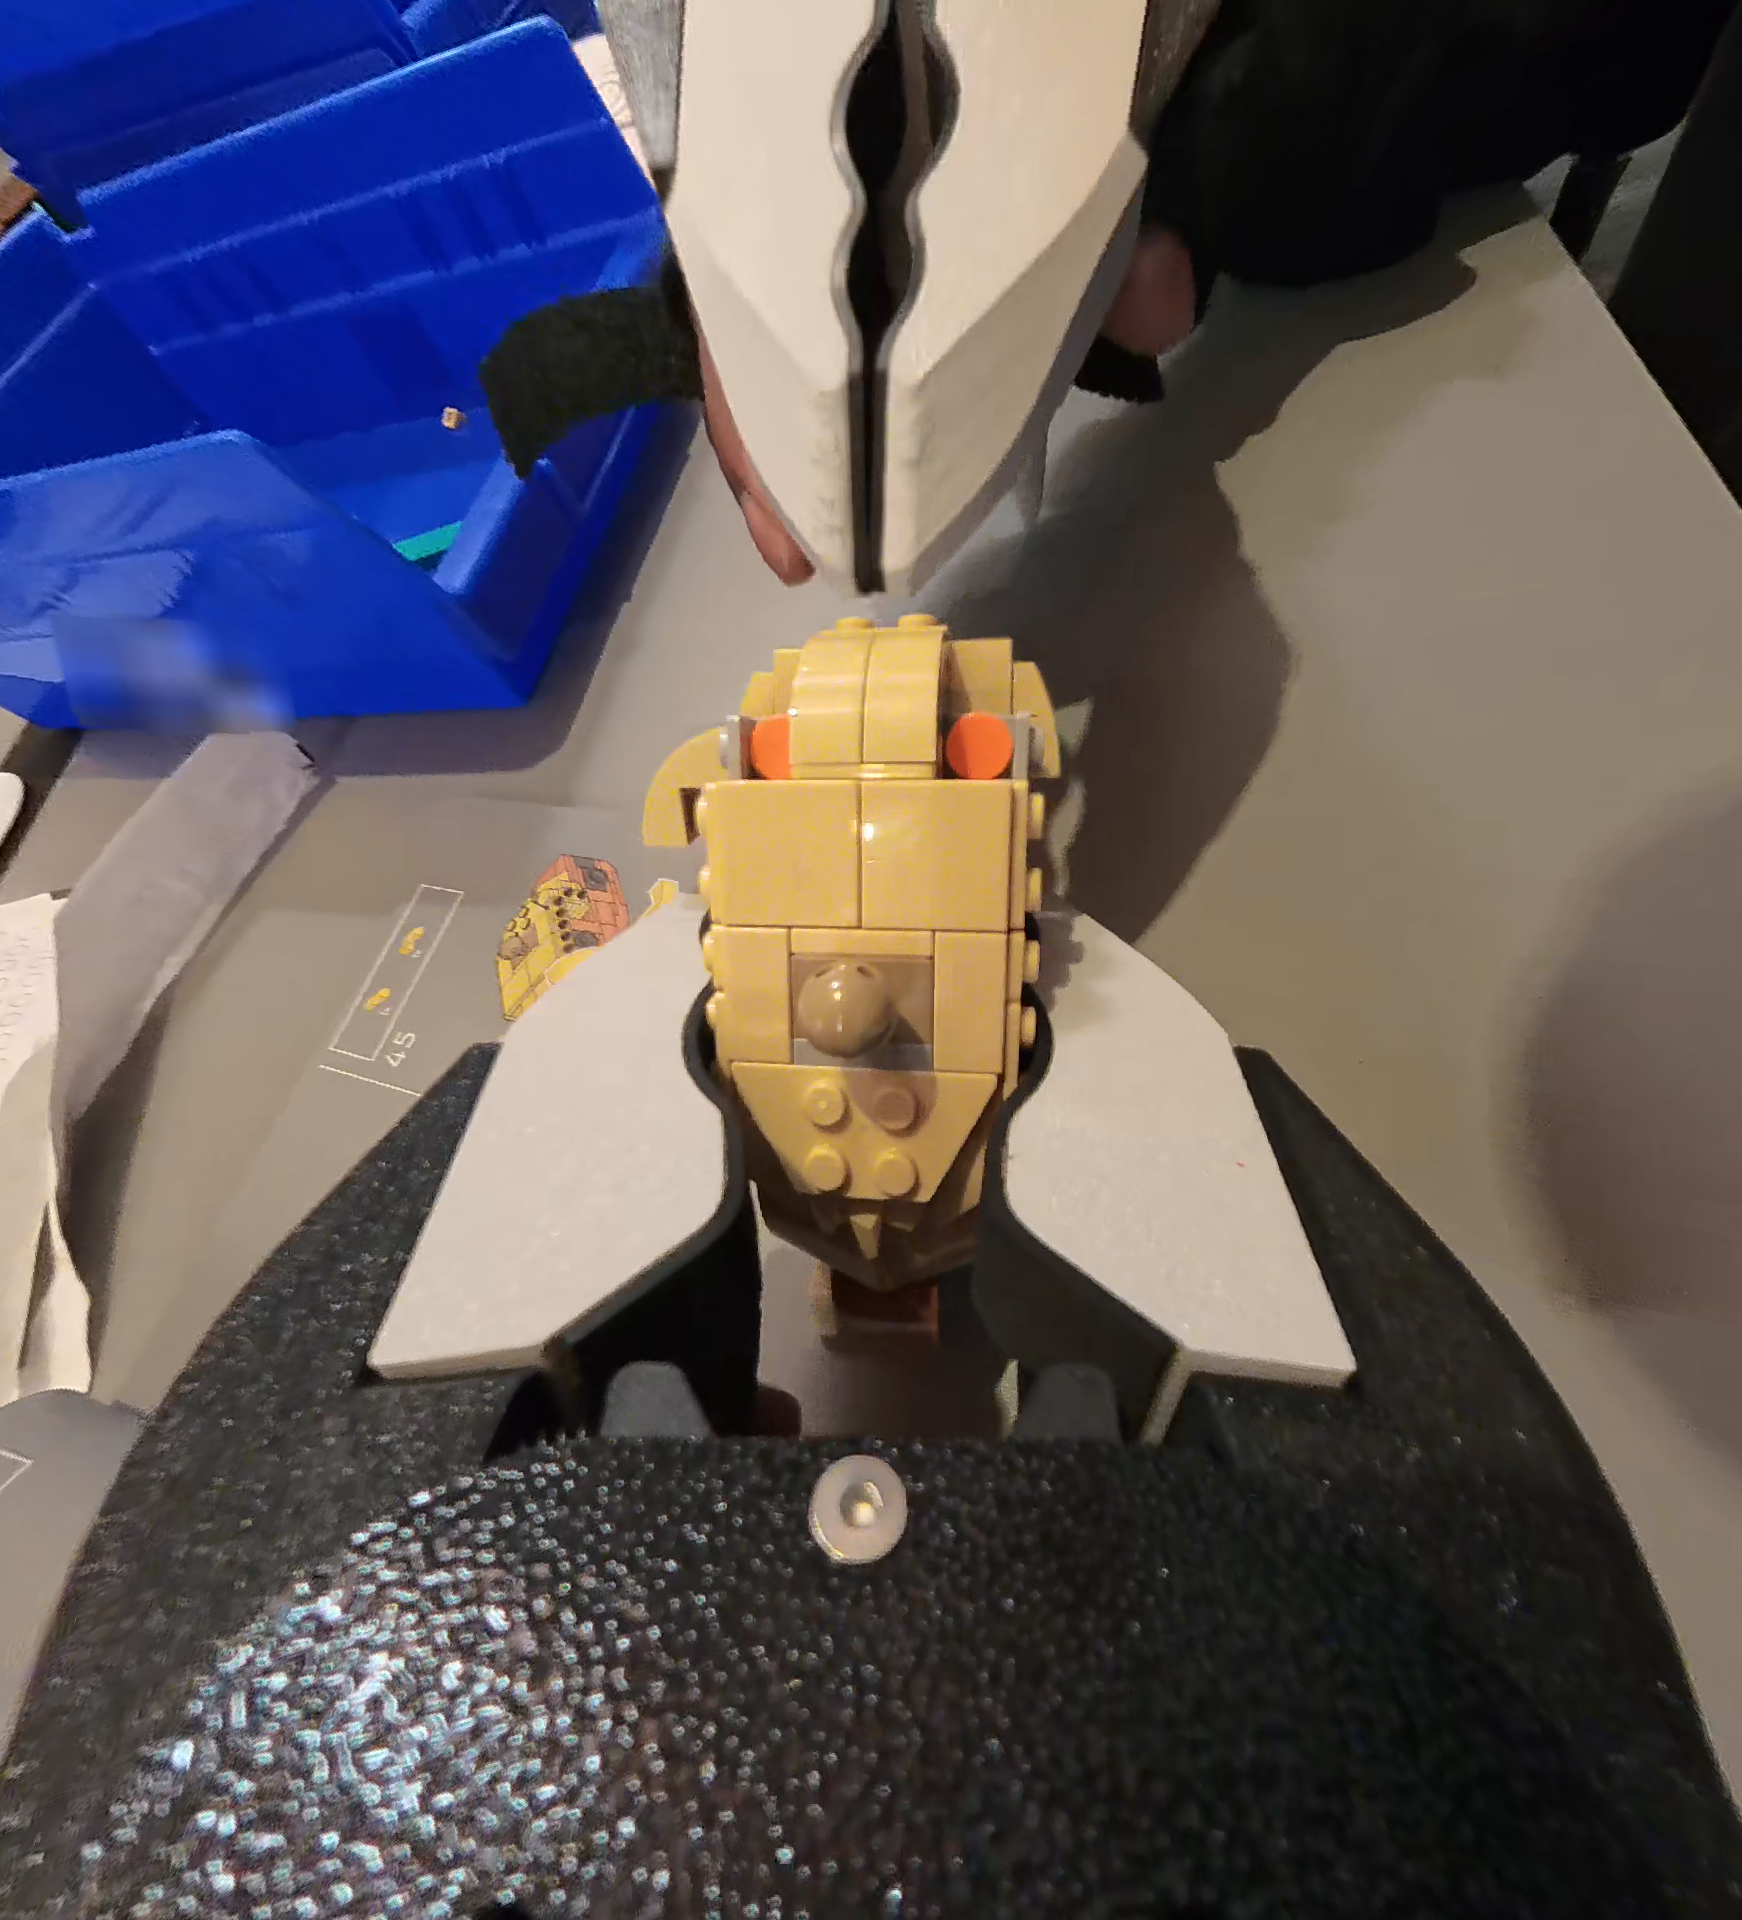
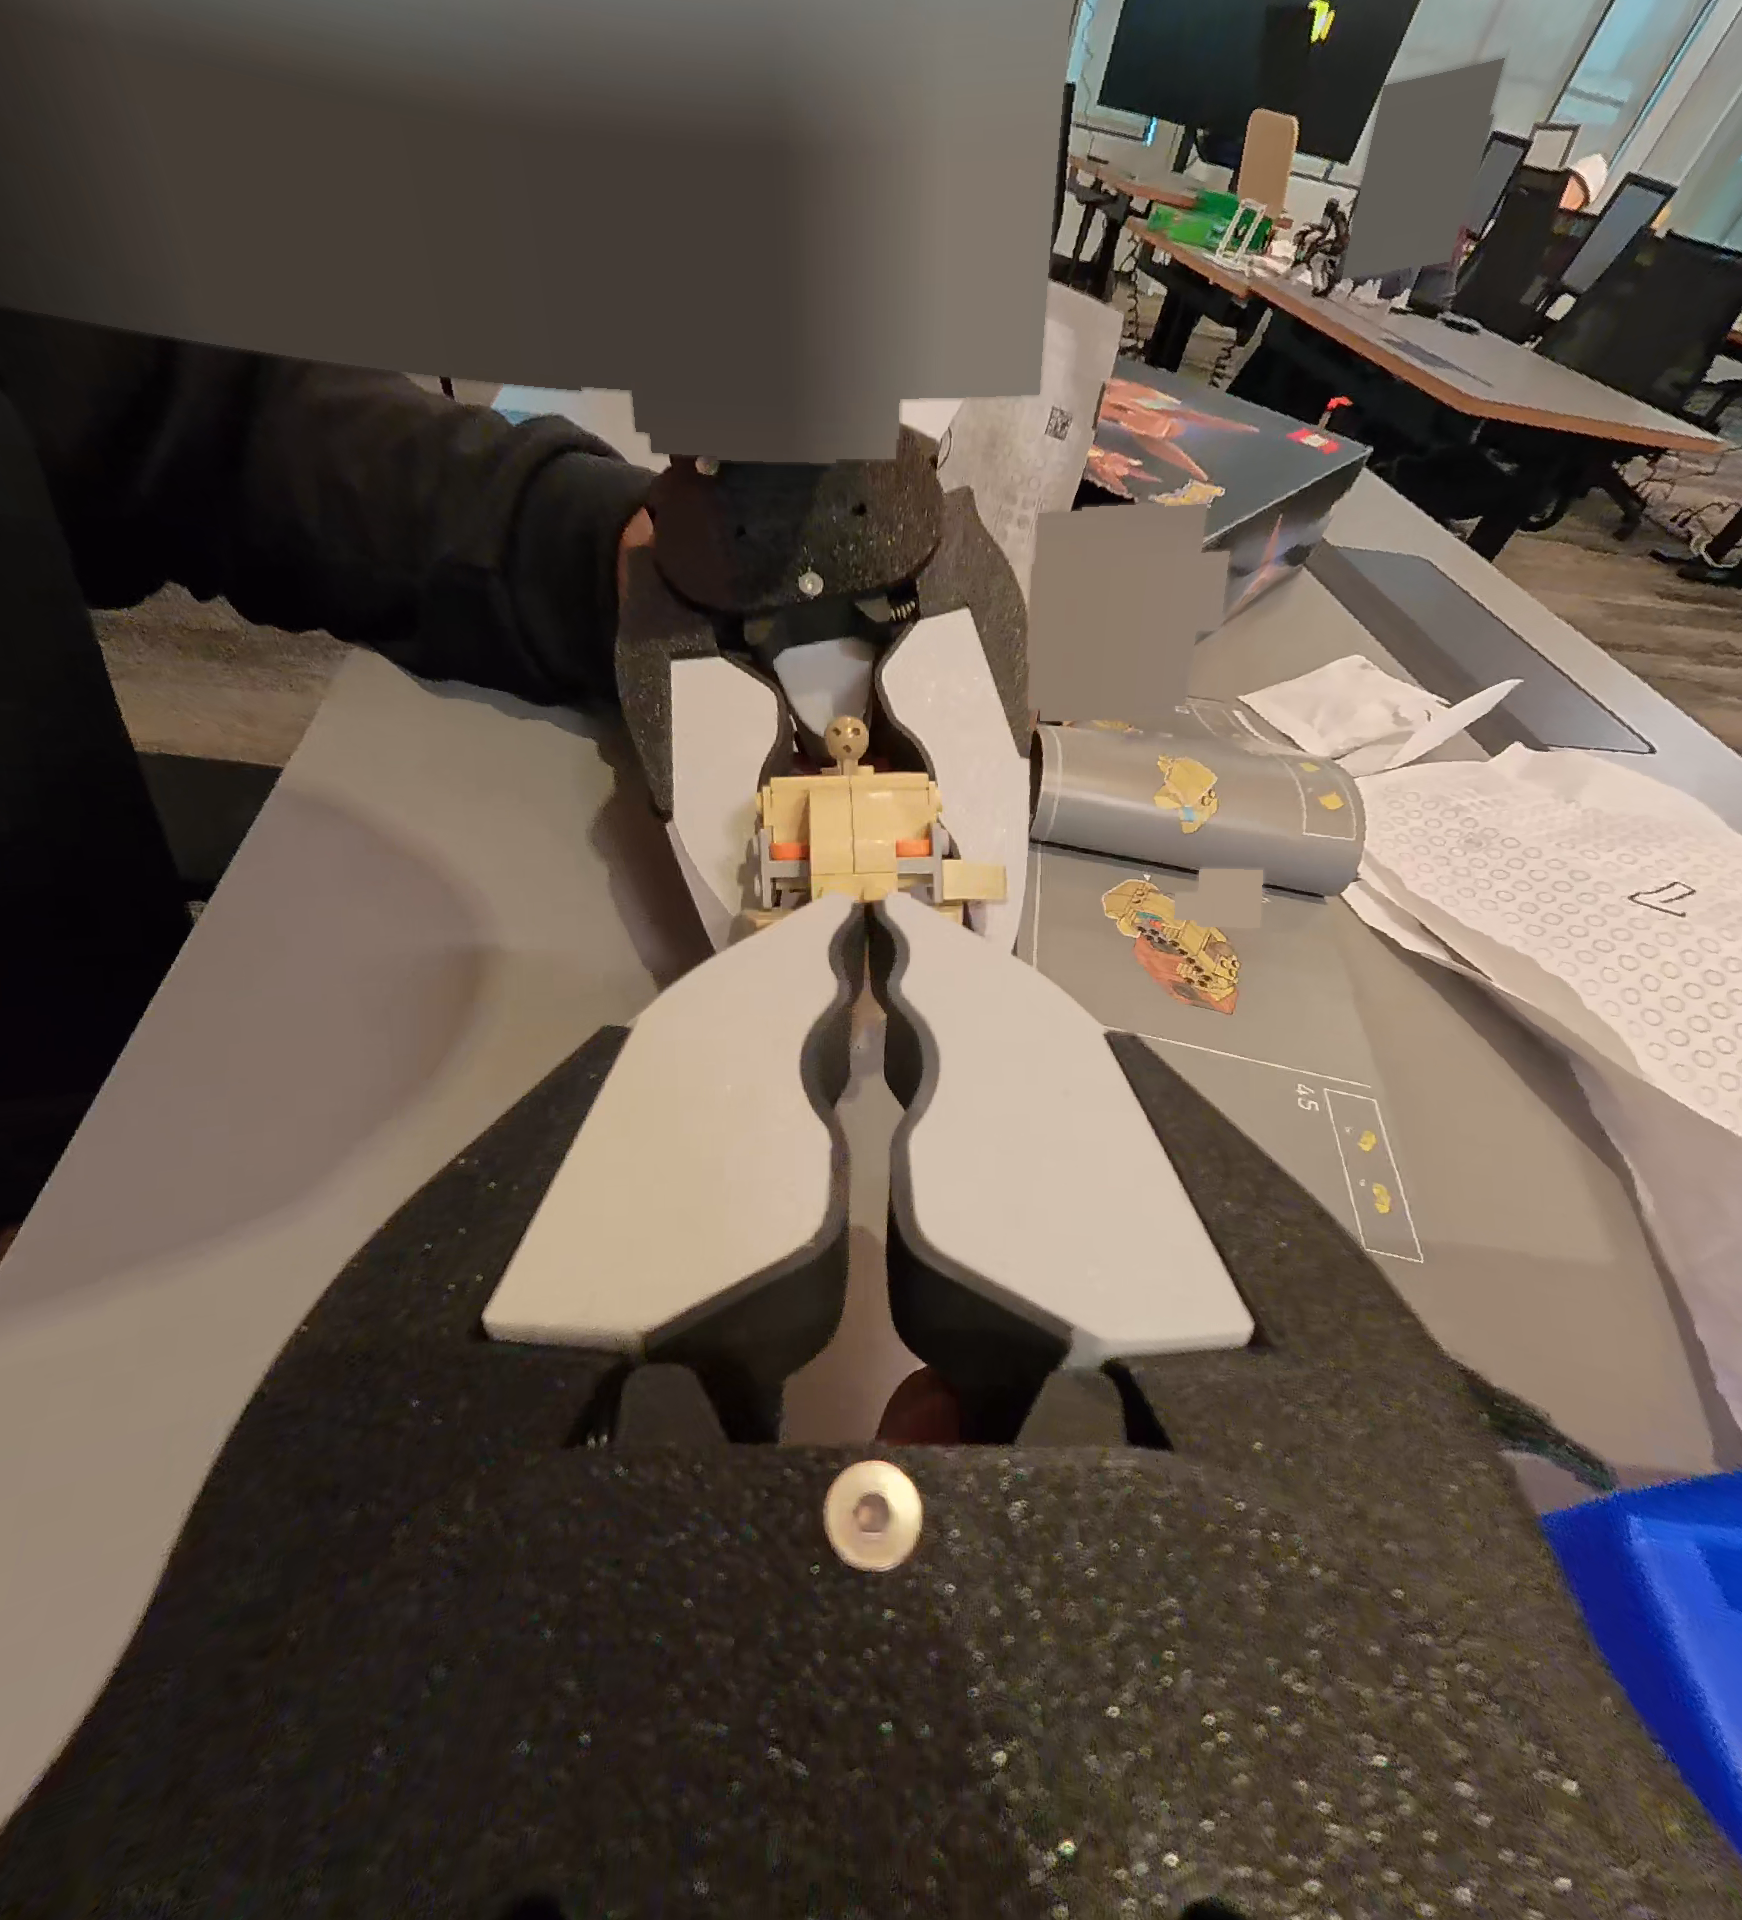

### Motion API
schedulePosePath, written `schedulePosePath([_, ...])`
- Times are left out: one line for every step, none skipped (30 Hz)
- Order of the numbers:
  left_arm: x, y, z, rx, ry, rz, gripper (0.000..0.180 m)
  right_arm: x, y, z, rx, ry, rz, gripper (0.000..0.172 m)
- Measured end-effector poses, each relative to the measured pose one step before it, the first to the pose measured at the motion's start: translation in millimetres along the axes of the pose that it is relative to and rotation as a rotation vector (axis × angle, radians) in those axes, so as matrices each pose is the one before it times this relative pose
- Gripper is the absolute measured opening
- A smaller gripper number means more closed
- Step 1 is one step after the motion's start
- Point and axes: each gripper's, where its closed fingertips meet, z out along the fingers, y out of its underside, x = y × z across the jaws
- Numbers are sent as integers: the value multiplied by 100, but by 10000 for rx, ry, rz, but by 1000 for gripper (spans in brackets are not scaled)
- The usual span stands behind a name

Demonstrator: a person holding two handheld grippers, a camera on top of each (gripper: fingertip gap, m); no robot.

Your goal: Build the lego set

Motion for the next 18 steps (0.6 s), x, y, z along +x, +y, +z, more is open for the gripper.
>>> schedulePosePath([-25,-12,23,-31,-81,52,48,-51,108,109,-75,25,-21,0])
schedulePosePath([-24,34,26,-57,-56,33,48,-56,51,70,-36,4,-1,0])
schedulePosePath([-22,32,11,-44,-46,-2,48,-82,32,51,-19,-37,8,0])
schedulePosePath([-47,31,9,-41,-45,-17,48,-23,-6,13,8,2,7,0])
schedulePosePath([-59,-5,-14,-11,-66,7,49,31,8,12,-19,24,16,0])
schedulePosePath([-20,-8,-30,-17,-26,-2,48,26,40,7,-35,6,18,0])
schedulePosePath([34,18,-9,-37,8,-3,49,50,30,6,-26,28,6,0])
schedulePosePath([32,16,4,-39,-1,14,48,85,39,20,-31,65,0,0])
schedulePosePath([67,-32,13,-10,-5,28,48,123,135,57,-95,98,-15,0])
schedulePosePath([23,73,10,-99,-19,3,48,7,44,12,-21,23,-24,0])
schedulePosePath([-5,39,-8,-66,-33,30,48,-2,71,22,-47,-8,46,0])
schedulePosePath([4,21,-21,-47,-9,5,48,-6,7,-2,-6,-18,65,0])
schedulePosePath([6,-1,-18,-32,-2,-6,48,11,-12,8,8,-9,57,0])
schedulePosePath([-39,28,-16,-53,-30,3,48,20,0,14,-10,15,38,0])
schedulePosePath([-36,56,-1,-85,-40,33,47,-4,42,16,-42,0,26,0])
schedulePosePath([16,125,10,-144,-14,37,47,-40,105,34,-83,-9,-3,0])
schedulePosePath([-24,150,20,-172,-54,64,47,-4,155,42,-121,26,-53,0])
schedulePosePath([-41,163,22,-177,-77,85,47,16,177,54,-143,47,-79,0])
